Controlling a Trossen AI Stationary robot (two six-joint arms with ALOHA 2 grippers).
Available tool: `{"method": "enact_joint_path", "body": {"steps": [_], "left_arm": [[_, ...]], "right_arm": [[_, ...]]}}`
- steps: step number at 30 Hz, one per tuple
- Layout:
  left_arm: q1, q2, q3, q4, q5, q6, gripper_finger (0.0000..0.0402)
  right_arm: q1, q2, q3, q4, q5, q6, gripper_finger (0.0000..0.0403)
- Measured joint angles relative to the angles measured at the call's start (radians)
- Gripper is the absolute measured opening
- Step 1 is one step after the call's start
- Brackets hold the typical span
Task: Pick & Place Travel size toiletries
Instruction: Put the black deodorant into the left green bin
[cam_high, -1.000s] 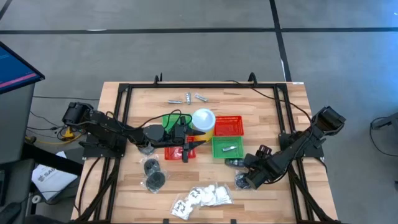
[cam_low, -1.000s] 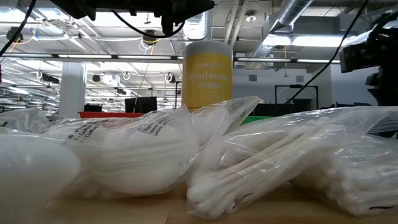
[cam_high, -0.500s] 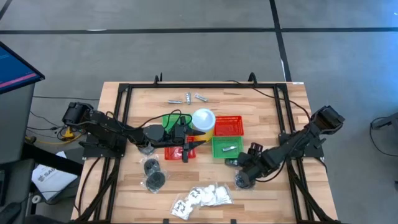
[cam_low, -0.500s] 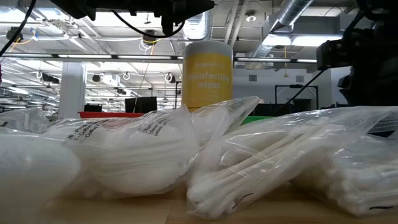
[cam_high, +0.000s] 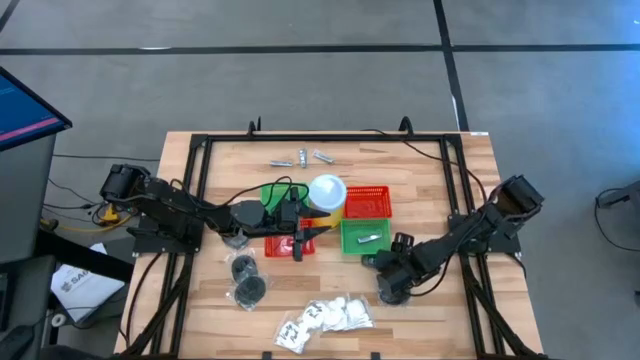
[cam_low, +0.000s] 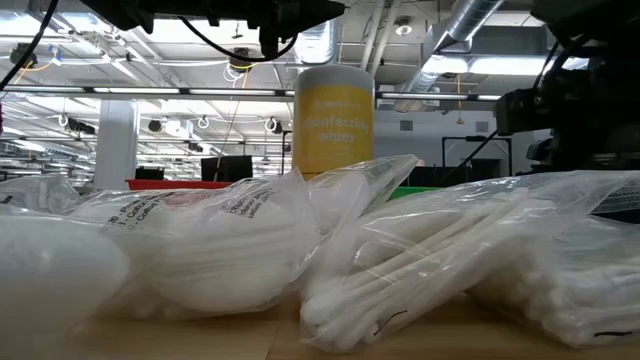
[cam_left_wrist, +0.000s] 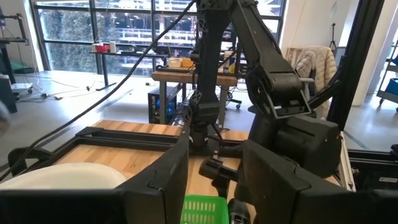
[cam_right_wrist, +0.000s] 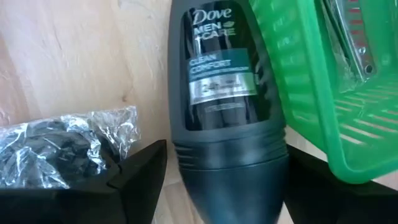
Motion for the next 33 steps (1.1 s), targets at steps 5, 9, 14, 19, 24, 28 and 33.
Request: {"method": "enact_joint_path", "body": {"steps": [5,9,14,19,24,28,33], "left_arm": [[0.0,0.0,0.0,0.0,0.0,0.0,0.0145],[0.0,0.0,0.0,0.0,0.0,0.0,0.0145],[0.0,0.0,0.0,0.0,0.0,0.0,0.0145],[0.0,0.0,0.0,-0.001,0.0,0.0,0.0145],[0.0,0.0,0.0,-0.002,0.0,0.0,0.0145],[0.0,0.0,0.0,-0.002,0.0,0.0,0.0145],[0.0,0.0,0.0,-0.002,0.0,0.0,0.0145]], "right_arm": [[0.0,0.008,0.0,-0.001,-0.006,0.004,0.0248],[0.0,0.001,-0.002,0.004,-0.016,0.005,0.019],[0.0,0.002,-0.003,0.004,-0.021,0.005,0.0183],[0.006,0.005,0.025,-0.022,-0.023,-0.018,0.0183],[0.013,0.01,0.071,-0.059,-0.038,-0.059,0.0183],[0.013,0.009,0.094,-0.116,-0.036,-0.059,0.0183],[0.015,0.008,0.139,-0.177,-0.03,-0.061,0.0183]]}}
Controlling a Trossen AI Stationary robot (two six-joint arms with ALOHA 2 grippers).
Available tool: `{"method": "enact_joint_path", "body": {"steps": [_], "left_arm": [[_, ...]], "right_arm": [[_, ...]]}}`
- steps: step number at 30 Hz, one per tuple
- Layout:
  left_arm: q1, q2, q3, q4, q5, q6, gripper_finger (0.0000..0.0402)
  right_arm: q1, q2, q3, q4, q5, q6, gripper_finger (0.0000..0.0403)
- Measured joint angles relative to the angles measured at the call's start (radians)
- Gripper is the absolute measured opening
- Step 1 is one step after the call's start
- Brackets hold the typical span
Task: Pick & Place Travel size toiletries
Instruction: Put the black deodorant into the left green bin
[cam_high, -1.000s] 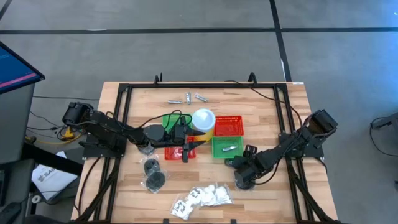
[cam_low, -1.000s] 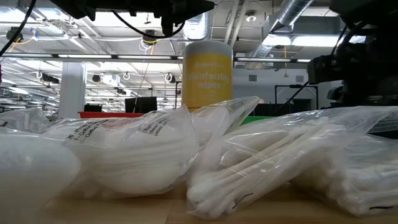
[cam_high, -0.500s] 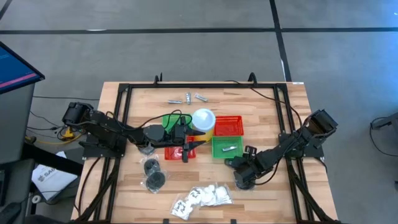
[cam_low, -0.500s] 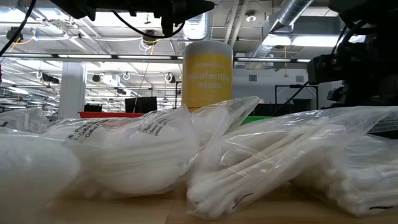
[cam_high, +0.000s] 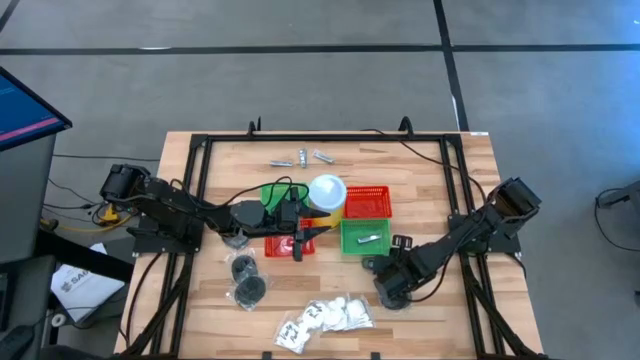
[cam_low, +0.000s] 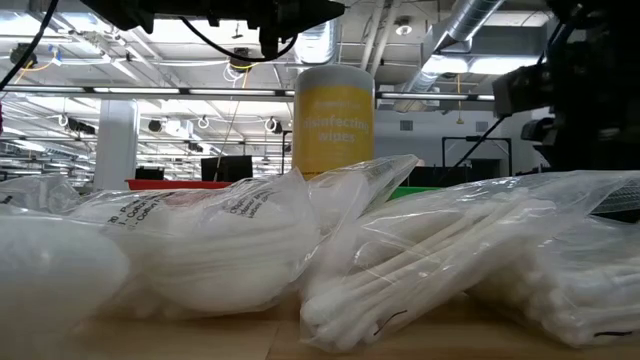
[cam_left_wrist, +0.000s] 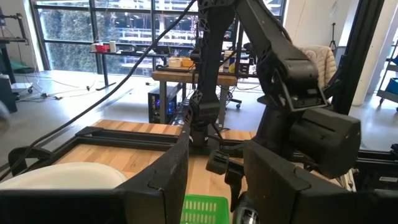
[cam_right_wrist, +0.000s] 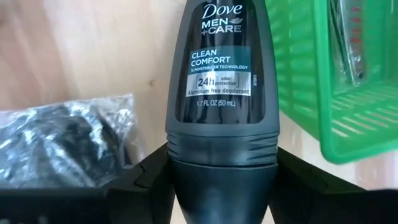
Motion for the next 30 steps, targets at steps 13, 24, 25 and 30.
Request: {"method": "enact_joint_path", "body": {"steps": [13,24,25,30], "left_arm": [[0.0,0.0,0.0,0.0,0.0,0.0,0.0145],[0.0,0.0,0.0,0.002,0.0,0.0,0.0145],[0.0,0.0,0.0,0.002,0.0,0.0,0.0145],[0.0,0.0,0.0,0.003,0.0,0.0,0.0145]], "right_arm": [[0.014,-0.002,0.227,-0.195,0.012,-0.127,0.0183],[-0.016,-0.004,0.417,-0.393,0.142,-0.251,0.0183],[-0.019,-0.008,0.431,-0.401,0.162,-0.265,0.0183],[-0.039,-0.081,0.453,-0.407,0.196,-0.304,0.0183]]}}
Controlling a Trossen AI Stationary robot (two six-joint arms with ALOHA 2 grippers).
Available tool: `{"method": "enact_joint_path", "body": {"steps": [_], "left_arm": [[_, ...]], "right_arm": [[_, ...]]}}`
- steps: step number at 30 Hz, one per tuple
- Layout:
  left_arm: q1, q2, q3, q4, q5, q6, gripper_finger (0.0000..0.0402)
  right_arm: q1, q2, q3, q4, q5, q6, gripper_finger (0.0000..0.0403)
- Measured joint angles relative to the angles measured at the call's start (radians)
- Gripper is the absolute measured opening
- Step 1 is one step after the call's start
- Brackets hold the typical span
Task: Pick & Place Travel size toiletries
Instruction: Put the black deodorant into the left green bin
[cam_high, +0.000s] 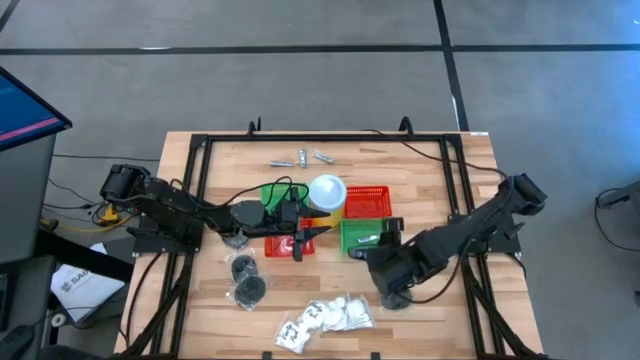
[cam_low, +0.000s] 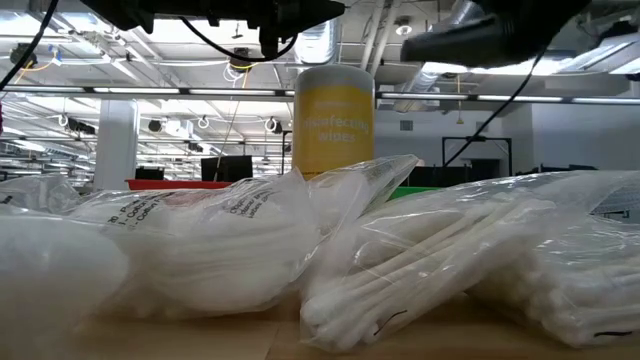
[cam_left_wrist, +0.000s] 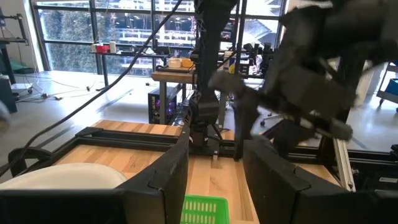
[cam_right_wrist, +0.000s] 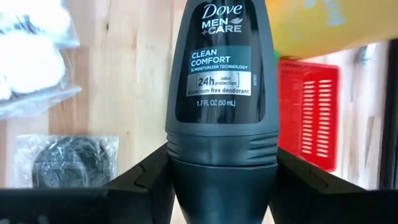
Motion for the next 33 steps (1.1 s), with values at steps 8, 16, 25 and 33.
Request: {"method": "enact_joint_path", "body": {"steps": [8,16,25,33], "left_arm": [[0.0,0.0,0.0,0.001,0.0,0.0,0.0145],[0.003,0.0,0.0,0.021,0.0,0.01,0.0145],[0.003,0.0,0.0,0.122,0.0,0.064,0.0145],[0.015,0.0,0.0,0.189,0.074,0.134,0.0145]], "right_arm": [[-0.022,-0.147,0.0,0.03,0.1,-0.031,0.0183],[-0.031,-0.226,0.0,0.14,0.141,-0.163,0.0183],[-0.088,-0.239,0.0,0.29,0.144,-0.354,0.0183],[-0.14,-0.244,0.0,0.399,0.123,-0.485,0.0183]]}}
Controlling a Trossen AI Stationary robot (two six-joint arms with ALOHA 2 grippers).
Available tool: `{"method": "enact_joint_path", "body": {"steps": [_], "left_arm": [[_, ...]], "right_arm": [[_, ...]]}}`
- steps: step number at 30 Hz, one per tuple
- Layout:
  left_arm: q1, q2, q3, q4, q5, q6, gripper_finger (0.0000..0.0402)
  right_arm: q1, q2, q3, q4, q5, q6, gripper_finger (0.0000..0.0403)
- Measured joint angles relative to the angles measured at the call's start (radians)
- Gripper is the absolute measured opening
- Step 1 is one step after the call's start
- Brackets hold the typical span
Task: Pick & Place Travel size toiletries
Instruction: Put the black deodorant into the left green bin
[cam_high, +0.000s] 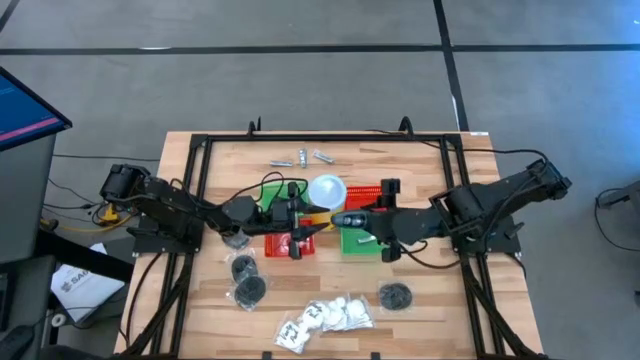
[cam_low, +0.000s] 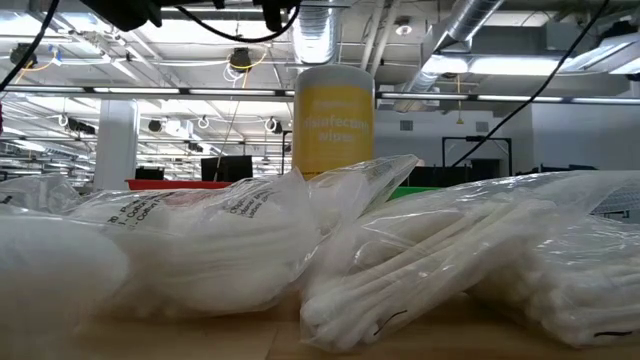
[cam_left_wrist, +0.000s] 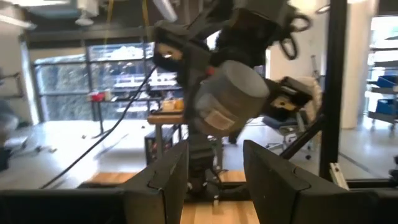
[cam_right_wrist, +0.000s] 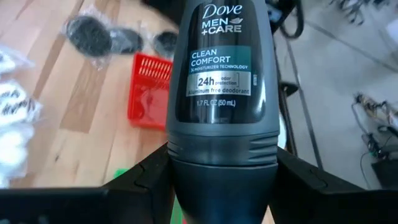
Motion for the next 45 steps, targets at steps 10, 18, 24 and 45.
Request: {"method": "enact_joint_path", "body": {"steps": [10,18,24,45], "left_arm": [[0.032,0.0,0.0,0.067,0.041,0.079,0.0178],[0.04,0.0,0.0,0.098,0.097,0.08,0.0255],[0.053,0.0,0.0,0.145,0.1,0.079,0.0288],[0.065,0.135,0.135,0.185,0.156,0.08,0.029]], "right_arm": [[-0.039,-0.002,0.0,0.121,-0.057,-0.106,0.0183],[-0.08,0.002,0.0,0.155,-0.115,-0.126,0.0183],[-0.089,0.002,0.0,0.201,-0.14,-0.156,0.0183],[-0.089,0.002,0.0,0.231,-0.159,-0.166,0.0183]]}}
